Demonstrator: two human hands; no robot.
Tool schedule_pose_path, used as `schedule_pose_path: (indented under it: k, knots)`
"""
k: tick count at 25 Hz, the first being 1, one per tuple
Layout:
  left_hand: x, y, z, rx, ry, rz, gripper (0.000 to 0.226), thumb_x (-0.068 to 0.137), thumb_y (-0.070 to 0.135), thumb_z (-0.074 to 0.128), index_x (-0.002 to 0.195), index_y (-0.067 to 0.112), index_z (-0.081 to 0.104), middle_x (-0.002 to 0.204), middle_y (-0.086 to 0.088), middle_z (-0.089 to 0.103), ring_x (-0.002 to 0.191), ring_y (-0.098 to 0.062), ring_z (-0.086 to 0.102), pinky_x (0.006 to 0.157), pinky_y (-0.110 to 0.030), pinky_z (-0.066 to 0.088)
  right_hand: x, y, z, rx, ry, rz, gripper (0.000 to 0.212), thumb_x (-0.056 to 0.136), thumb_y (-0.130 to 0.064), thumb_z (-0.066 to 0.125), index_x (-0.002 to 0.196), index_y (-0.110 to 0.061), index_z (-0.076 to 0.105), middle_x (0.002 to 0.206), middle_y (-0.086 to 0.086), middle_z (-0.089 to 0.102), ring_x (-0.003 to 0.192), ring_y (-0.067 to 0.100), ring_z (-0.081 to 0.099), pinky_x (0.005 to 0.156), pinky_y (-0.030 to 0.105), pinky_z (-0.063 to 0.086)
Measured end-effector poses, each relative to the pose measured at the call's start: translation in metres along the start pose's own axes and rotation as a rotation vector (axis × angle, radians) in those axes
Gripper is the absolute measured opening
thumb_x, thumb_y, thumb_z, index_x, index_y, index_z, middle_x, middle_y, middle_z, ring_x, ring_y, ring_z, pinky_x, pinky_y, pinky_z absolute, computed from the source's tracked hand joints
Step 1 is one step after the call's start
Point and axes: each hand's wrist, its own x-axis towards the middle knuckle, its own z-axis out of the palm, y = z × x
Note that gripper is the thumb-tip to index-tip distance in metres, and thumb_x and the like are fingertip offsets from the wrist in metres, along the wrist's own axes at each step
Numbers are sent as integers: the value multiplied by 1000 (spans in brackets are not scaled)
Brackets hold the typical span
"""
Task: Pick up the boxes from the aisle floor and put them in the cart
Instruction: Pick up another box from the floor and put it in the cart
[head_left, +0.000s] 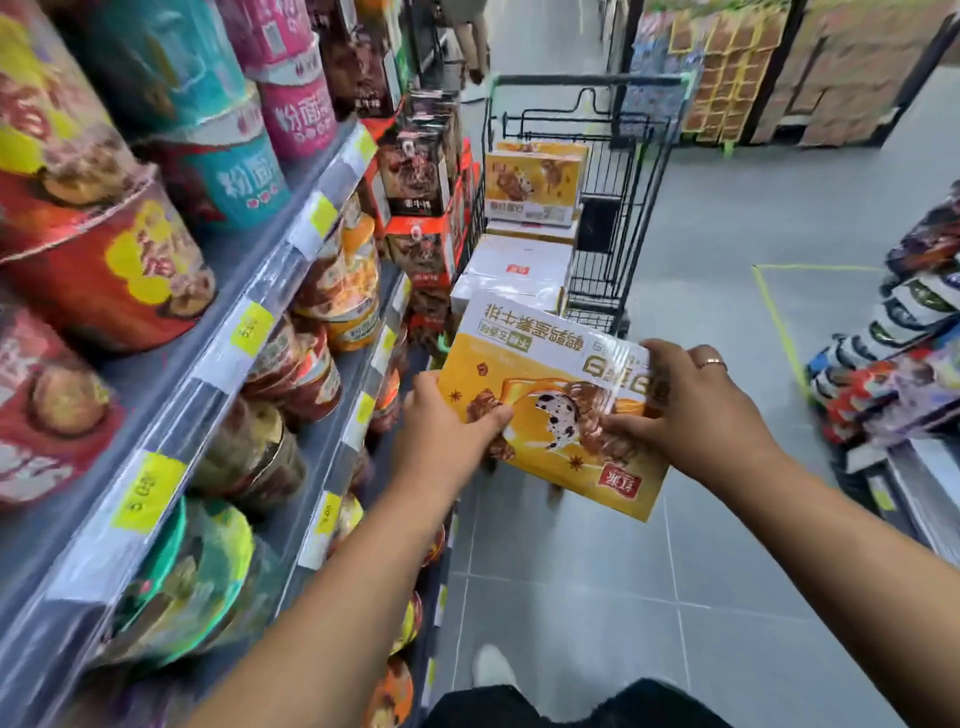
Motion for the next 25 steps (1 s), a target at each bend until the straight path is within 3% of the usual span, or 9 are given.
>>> schedule_pose_path:
  k: [4, 15, 19, 22, 25]
  knots:
    - [95, 25, 22, 18, -48, 11, 77, 69, 58, 78, 125, 23, 39, 119, -3, 57, 103, -26, 60, 87, -43, 52, 94, -4, -4, 12, 5, 44, 83, 67, -50, 81, 137, -32, 40, 122, 6, 43, 107, 29, 57, 86, 36, 44]
    - [334, 102, 120, 11, 23, -82, 78, 76, 51, 76, 135, 16, 38, 127, -5, 54, 114, -28, 55, 89, -34, 46, 390, 30, -5, -39, -77, -30, 91, 67, -57, 79, 142, -31, 34, 130, 6, 41, 111, 28, 57, 88, 37, 48]
    - [419, 112, 152, -14, -29, -164, 66, 77, 50, 77, 125, 21, 42, 119, -3, 60, 108, -26, 58, 86, -36, 48, 483, 34, -1, -49, -114, -13, 90, 65, -54, 81, 140, -32, 37, 130, 7, 41, 110, 28, 56, 89, 38, 49]
    - [469, 107, 167, 3, -23, -196, 62, 74, 51, 78, 118, 25, 42, 115, 0, 64, 106, -28, 60, 92, -43, 50, 534, 30, 11, -70, -107, -27, 91, 65, -52, 82, 141, -30, 37, 129, 7, 42, 109, 29, 56, 88, 38, 47]
    - [524, 103, 181, 49, -57, -238, 72, 77, 48, 77, 129, 13, 39, 123, -8, 61, 117, -33, 54, 98, -40, 44, 582, 20, 32, -124, -78, -47, 87, 67, -50, 82, 139, -27, 39, 127, 10, 44, 107, 33, 56, 89, 40, 48]
